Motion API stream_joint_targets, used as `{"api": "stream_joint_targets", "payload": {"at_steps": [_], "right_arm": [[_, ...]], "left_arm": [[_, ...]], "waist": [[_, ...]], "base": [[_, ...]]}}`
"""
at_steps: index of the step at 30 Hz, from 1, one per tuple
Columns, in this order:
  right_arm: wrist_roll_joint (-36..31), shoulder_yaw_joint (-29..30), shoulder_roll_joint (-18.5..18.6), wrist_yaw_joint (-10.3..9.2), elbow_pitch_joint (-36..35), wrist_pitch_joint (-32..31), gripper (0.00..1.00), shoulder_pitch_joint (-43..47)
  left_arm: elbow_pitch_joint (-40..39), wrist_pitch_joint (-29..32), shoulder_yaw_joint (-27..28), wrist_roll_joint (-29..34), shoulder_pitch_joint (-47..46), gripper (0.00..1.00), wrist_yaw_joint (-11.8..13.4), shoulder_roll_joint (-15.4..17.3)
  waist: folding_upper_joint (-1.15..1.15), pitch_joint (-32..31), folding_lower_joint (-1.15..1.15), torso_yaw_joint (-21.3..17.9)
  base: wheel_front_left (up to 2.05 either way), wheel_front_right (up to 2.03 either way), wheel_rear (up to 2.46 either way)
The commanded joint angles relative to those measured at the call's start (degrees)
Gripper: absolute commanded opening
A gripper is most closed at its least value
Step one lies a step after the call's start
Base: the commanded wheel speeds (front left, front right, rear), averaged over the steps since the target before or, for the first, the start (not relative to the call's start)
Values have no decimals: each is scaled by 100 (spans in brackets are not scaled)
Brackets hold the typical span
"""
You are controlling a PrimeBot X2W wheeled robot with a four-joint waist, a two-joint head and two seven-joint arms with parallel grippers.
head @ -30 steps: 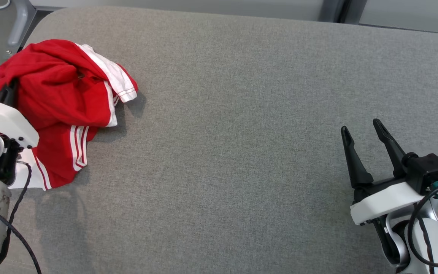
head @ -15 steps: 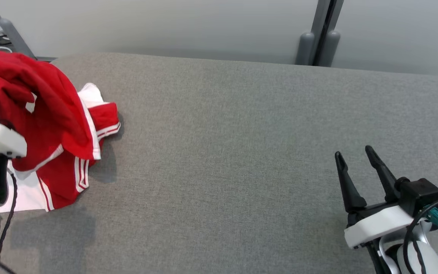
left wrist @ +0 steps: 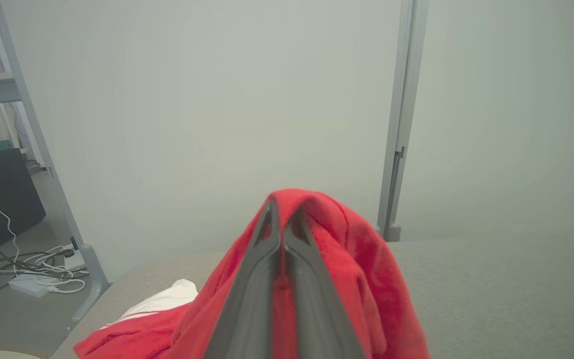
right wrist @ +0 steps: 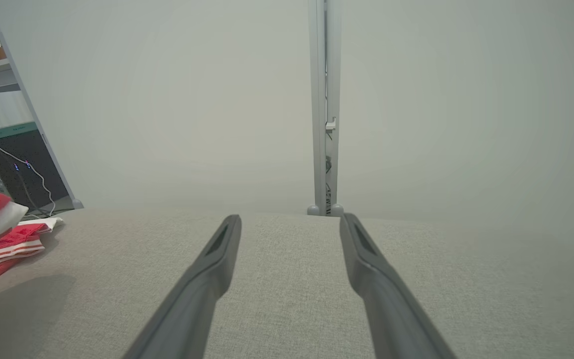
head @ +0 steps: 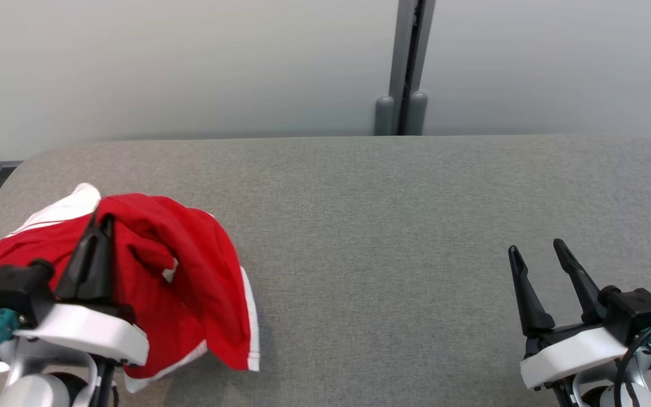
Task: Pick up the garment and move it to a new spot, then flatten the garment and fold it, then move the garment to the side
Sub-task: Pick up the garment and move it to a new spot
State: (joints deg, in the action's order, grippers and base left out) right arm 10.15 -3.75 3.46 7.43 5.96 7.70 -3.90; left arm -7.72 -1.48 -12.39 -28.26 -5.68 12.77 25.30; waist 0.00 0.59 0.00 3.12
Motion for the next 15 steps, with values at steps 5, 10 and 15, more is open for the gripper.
{"api": "stream_joint_targets", "payload": {"at_steps": [5, 10, 15], "right_arm": [[-8, 7, -12, 11, -202, 4, 100, 32], [0, -46, -15, 11, -287, -53, 100, -95], [26, -100, -25, 11, -348, 6, 100, -247]], "left_arm": [[-377, 150, -347, 41, 154, 0, 62, -248], [-317, 91, -606, 101, -185, 0, -65, -423], [79, 177, -994, 179, -842, 0, -348, -648]], "waist": [[0, 3, 0, -546], [0, 161, 0, -1064], [0, 489, 0, -1576]], "base": [[0, 0, 0], [0, 0, 0], [0, 0, 0]]}}
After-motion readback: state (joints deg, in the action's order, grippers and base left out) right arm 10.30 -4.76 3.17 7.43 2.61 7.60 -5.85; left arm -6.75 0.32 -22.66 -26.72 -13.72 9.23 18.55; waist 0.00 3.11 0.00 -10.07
